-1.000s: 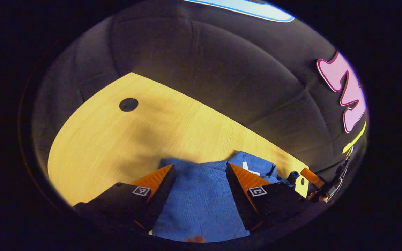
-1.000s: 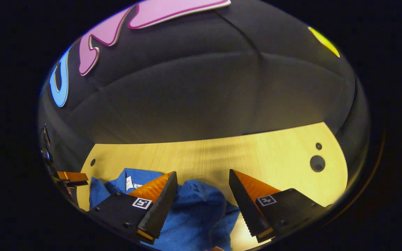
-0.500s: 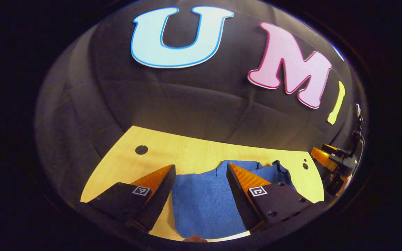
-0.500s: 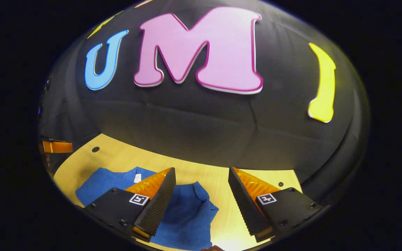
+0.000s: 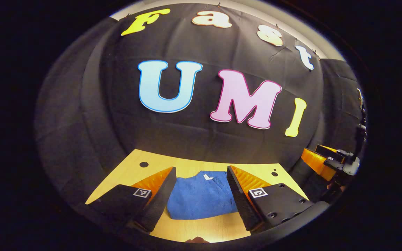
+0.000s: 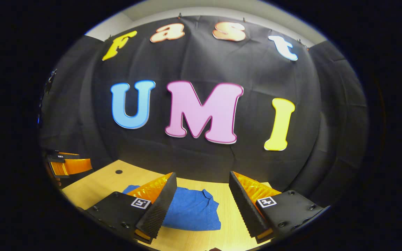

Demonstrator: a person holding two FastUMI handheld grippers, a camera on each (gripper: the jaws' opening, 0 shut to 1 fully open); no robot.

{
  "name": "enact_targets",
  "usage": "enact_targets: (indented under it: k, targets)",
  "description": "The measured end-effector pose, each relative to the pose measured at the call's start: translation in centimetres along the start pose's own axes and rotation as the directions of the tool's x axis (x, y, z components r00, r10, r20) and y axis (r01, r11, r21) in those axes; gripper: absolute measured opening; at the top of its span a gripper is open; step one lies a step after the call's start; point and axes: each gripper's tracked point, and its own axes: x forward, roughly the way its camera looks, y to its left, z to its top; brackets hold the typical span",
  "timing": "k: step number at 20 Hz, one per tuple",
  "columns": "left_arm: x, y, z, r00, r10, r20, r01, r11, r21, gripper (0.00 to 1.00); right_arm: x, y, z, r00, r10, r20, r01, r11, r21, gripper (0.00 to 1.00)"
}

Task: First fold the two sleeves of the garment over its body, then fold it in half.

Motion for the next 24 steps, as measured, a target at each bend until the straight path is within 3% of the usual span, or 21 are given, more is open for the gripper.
enact_targets:
  k: [2, 3, 9, 10, 15, 16, 17, 18, 19, 24]
  targets:
    - [-3.8, -0.7, 1.9, 0.995, 0.000, 0.097, -0.002, 1.000, 0.022, 0.82, -4.5, 1.5, 2.3, 0.999, 0.002, 0.052, -0.002, 1.000, 0.008, 0.89]
    - [-5.8, -1.3, 2.3, 0.993, -0.006, 0.119, 0.001, 0.999, 0.035, 0.82, -6.6, 2.2, 2.8, 0.999, 0.006, 0.054, -0.007, 1.000, 0.018, 0.94]
    - [-13.3, -3.6, 2.0, 0.982, -0.021, 0.188, 0.005, 0.996, 0.086, 0.80, -15.4, 3.8, 4.7, 0.998, 0.000, 0.067, -0.006, 0.996, 0.088, 0.89]
    - [-14.3, -4.0, 1.9, 0.981, -0.022, 0.191, 0.005, 0.996, 0.086, 0.80, -16.3, 3.6, 4.9, 0.997, -0.005, 0.071, -0.001, 0.996, 0.085, 0.94]
    - [-17.8, -5.2, 2.1, 0.977, -0.033, 0.212, 0.015, 0.996, 0.086, 0.82, -19.7, 3.0, 6.7, 0.994, -0.027, 0.108, 0.017, 0.996, 0.088, 0.94]
    - [-18.2, -5.1, 2.4, 0.975, -0.026, 0.221, 0.008, 0.996, 0.085, 0.80, -20.1, 2.9, 6.9, 0.992, -0.030, 0.122, 0.020, 0.996, 0.083, 0.89]
    - [-18.4, -5.1, 2.6, 0.974, -0.023, 0.227, 0.003, 0.996, 0.088, 0.80, -20.4, 3.0, 7.1, 0.990, -0.026, 0.137, 0.015, 0.997, 0.076, 0.99]
    - [-18.3, -5.1, 2.5, 0.973, -0.018, 0.232, -0.003, 0.996, 0.091, 0.80, -20.6, 3.2, 7.6, 0.987, -0.016, 0.160, 0.005, 0.998, 0.068, 0.99]
    - [-18.6, -5.2, 2.4, 0.974, -0.006, 0.228, -0.016, 0.996, 0.093, 0.82, -20.7, 3.5, 8.0, 0.985, -0.001, 0.172, -0.010, 0.998, 0.063, 0.89]
    - [-19.2, -5.5, 2.4, 0.973, -0.017, 0.231, 0.011, 1.000, 0.026, 0.82, -21.4, 3.7, 8.6, 0.981, 0.021, 0.191, -0.029, 0.999, 0.040, 0.89]
